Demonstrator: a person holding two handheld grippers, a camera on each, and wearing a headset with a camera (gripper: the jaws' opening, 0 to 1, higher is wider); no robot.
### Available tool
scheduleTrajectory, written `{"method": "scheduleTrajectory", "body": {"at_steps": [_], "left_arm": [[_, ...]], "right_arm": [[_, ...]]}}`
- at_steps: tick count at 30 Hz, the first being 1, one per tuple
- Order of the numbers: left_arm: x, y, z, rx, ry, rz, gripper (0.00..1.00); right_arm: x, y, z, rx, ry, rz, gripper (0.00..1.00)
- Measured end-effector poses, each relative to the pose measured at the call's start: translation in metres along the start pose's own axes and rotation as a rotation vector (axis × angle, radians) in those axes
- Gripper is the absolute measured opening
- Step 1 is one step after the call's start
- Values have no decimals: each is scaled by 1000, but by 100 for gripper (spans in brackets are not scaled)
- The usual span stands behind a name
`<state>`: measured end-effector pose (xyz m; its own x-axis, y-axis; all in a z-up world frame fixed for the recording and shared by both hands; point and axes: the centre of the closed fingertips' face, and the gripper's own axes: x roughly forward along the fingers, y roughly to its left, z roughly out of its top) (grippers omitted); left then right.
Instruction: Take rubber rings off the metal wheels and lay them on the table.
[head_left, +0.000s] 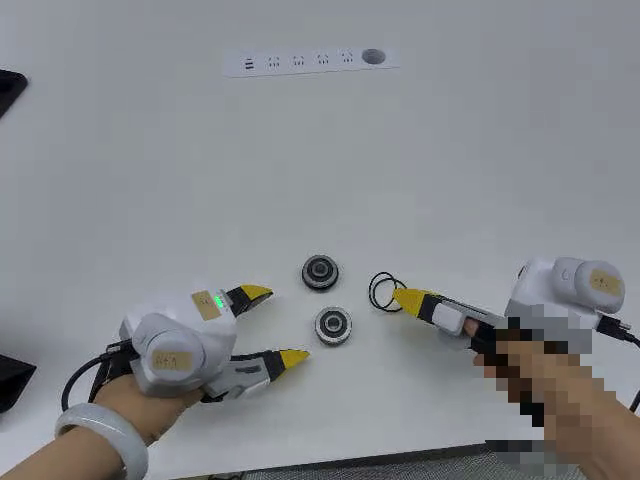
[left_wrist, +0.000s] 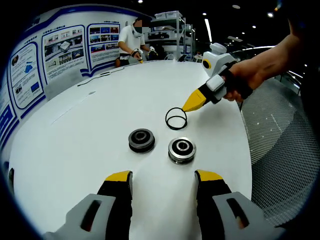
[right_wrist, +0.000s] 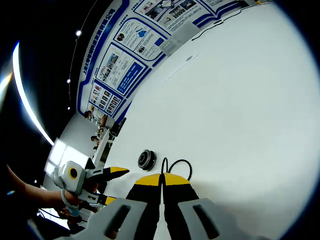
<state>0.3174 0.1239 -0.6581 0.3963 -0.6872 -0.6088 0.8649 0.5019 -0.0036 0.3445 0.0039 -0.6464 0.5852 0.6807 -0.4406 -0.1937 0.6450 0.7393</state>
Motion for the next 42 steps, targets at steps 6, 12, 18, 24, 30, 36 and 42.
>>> {"method": "scheduleTrajectory", "body": {"at_steps": [6, 12, 18, 24, 30, 36, 42], "left_arm": [[-1, 0, -1, -3, 2, 1, 51], [-1, 0, -1, -1, 4, -2, 50], [-1, 0, 2, 1, 0, -2, 50], [-2, 2, 4, -1, -8, 4, 49], [-3, 9, 10, -5, -25, 21, 47], [1, 16, 21, -12, -44, 36, 44], [9, 21, 32, -12, -61, 42, 41]], "right_arm": [[-2, -14, -2, -6, 3, -43, 2], [-2, -19, -3, -59, 15, -71, 7], [-2, -20, 0, -78, 7, -81, 11], [-5, -21, -2, -106, 24, -95, 17], [-4, -15, 4, -96, 1, -73, 18], [2, -6, 8, -101, 0, -53, 18], [10, 5, 7, -103, 6, -26, 18]]}}
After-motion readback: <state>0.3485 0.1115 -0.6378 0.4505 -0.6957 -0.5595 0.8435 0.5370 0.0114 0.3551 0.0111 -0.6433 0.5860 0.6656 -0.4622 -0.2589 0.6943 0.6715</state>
